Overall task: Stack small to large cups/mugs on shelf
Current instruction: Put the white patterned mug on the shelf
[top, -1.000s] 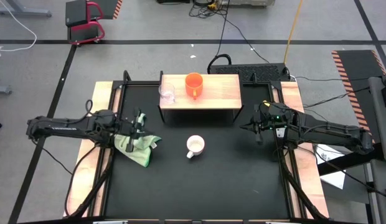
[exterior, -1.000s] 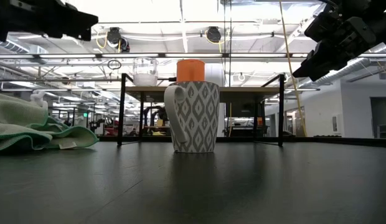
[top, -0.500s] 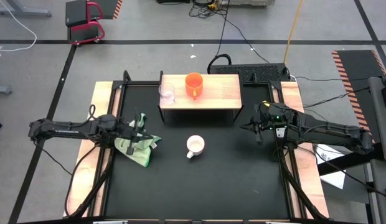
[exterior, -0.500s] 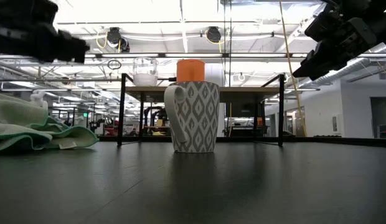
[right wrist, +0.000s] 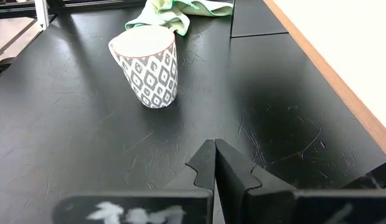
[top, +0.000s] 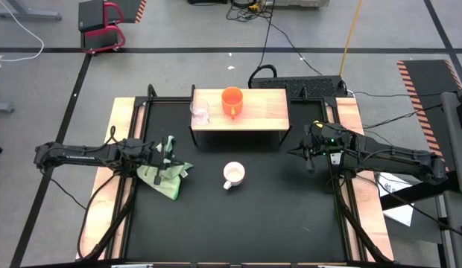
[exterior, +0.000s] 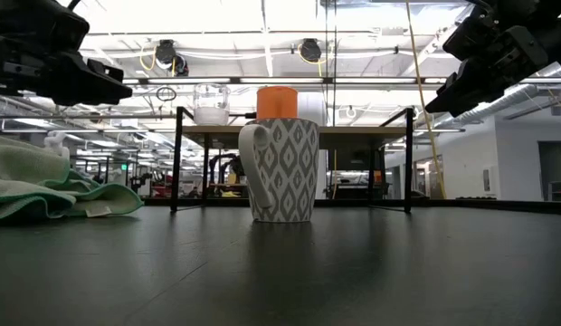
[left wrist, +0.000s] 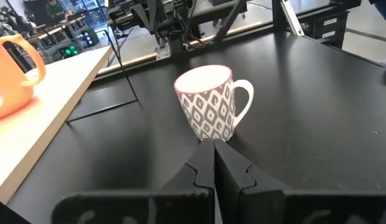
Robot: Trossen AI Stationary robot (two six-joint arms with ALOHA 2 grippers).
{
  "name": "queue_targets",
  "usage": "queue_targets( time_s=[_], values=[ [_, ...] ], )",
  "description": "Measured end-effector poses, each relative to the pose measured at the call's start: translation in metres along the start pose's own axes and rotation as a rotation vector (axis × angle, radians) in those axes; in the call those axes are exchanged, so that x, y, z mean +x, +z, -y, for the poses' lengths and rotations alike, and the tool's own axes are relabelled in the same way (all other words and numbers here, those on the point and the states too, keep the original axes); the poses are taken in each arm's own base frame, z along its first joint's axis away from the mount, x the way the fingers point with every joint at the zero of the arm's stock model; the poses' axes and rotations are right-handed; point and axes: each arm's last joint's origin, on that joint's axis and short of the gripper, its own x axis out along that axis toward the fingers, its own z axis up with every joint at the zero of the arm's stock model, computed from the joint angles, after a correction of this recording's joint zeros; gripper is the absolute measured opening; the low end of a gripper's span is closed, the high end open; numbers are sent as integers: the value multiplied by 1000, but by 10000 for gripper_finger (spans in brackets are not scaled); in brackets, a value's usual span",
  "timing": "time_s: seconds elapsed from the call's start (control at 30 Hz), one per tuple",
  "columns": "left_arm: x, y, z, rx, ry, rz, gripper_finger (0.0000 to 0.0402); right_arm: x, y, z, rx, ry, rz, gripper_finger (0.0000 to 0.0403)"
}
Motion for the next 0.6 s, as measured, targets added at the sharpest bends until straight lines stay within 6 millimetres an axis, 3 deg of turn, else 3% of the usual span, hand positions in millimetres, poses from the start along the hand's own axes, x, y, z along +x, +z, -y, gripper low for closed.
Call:
queue_targets(
  time_s=[0.2, 0.4, 0.6],
  values=[
    [0, 1, 0, -2, 2, 8, 0, 0, 5, 0, -16, 3, 45, 0],
    [0, 1, 0, 26, 3, 14, 0, 8, 24, -5, -89, 146, 213, 0],
    [0, 1, 0, 34, -6, 15, 0, 21, 39, -7, -138, 179, 172, 0]
  ],
)
